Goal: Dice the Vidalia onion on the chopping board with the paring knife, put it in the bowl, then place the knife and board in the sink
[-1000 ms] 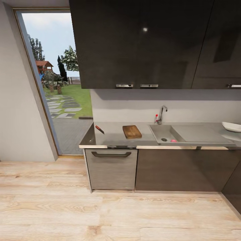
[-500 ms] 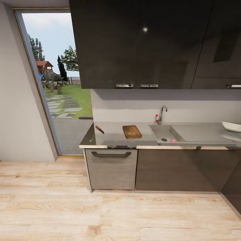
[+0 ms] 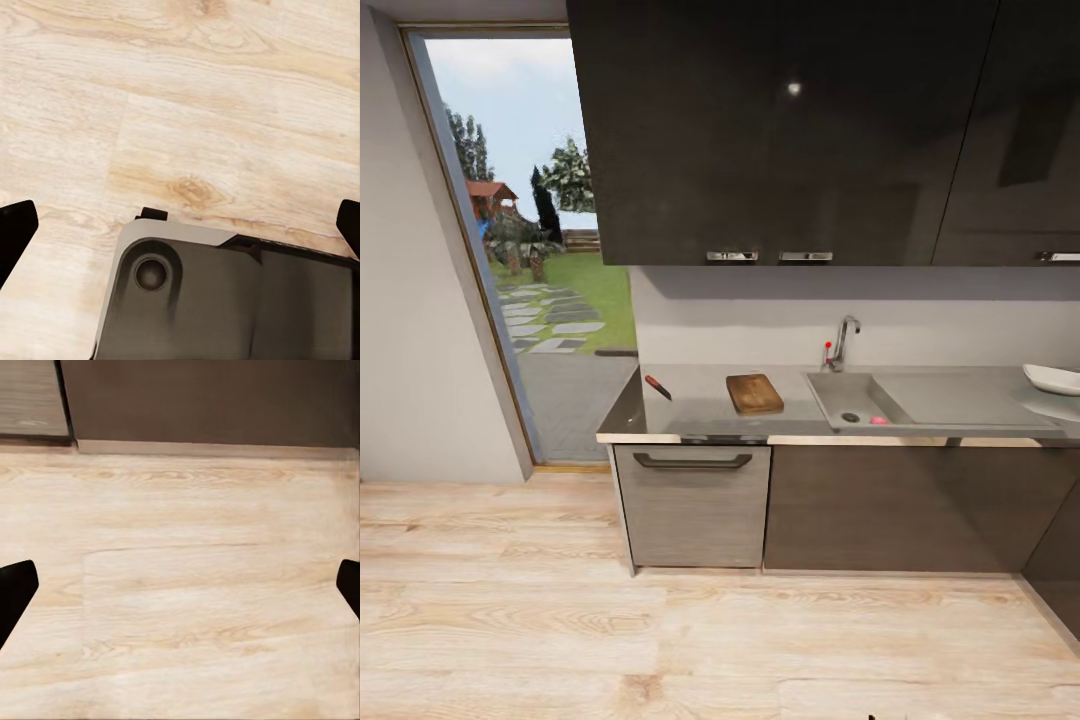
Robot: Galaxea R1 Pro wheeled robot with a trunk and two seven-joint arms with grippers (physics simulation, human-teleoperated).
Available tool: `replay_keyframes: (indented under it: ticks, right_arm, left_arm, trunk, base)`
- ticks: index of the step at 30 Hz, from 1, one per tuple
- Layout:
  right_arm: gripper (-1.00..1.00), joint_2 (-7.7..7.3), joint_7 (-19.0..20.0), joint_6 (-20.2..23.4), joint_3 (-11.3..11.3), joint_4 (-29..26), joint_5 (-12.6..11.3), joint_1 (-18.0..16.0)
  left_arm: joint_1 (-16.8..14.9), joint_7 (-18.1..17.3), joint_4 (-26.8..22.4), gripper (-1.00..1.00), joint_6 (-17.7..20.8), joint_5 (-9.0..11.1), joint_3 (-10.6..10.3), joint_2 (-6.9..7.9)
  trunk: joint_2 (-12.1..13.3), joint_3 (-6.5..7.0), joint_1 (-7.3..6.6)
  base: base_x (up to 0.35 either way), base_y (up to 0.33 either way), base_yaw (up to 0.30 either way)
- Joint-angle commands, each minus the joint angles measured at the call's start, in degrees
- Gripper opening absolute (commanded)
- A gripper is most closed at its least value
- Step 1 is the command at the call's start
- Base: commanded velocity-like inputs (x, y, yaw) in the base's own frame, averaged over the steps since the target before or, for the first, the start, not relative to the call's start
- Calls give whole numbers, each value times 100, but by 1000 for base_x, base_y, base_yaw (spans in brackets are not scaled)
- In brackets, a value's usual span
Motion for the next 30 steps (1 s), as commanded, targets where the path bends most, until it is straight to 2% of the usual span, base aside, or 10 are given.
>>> replay_keyframes:
  ticks: [1, 2, 3, 4, 7, 10, 11, 18, 25, 30]
  right_arm:
    - [100, 1, -70, 181, 4, -203, -3, -1]
    - [100, 2, -116, 349, 6, -390, -3, -4]
    - [100, 6, -222, 770, 7, -919, -4, -13]
    - [100, 10, -265, 983, 8, -1239, -4, -23]
    - [100, 19, -319, 1337, 9, -1799, -1, -126]
    - [100, 32, -350, 1981, 12, -2277, 4, -501]
    - [100, 70, -352, 2349, 15, -2371, 4, -796]
    - [100, 398, -488, 3239, 23, -2458, 91, -1871]
    - [100, 852, -808, 3993, 89, -2448, 483, -2973]
    - [100, 977, -845, 4175, 96, -2332, 549, -3473]
  left_arm:
    - [1, 1, -3, 100, -8, 18, 7, -2]
    - [1, 1, -2, 100, -7, 17, 6, -2]
    - [1, 1, -2, 100, -5, 12, 4, 1]
    - [1, 1, -2, 100, -4, 9, 4, 5]
    - [1, 1, -2, 100, -4, 6, 4, 11]
    - [1, 1, -1, 100, -3, 3, 4, 10]
    - [1, 1, -1, 100, -3, -1, 4, 9]
    - [1, -2, -7, 100, -6, -6, 4, 10]
    - [1, -13, -18, 100, -12, -13, 4, 14]
    - [1, -16, -19, 100, -12, -13, 4, 8]
  trunk:
    - [-5, -5, 2]
    - [-5, -5, 2]
    - [-5, -5, 2]
    - [-5, -5, 2]
    - [-5, -5, 2]
    - [-5, -5, 2]
    - [-5, -5, 2]
    - [-5, -5, 2]
    - [-5, -5, 2]
    - [-5, -5, 2]
  base:
    - [0, 0, 0]
    - [0, 0, 0]
    - [0, 0, 0]
    - [0, 0, 0]
    - [0, 0, 0]
    - [0, 0, 0]
    - [0, 0, 0]
    - [0, 0, 0]
    - [0, 0, 0]
    - [20, 0, 0]
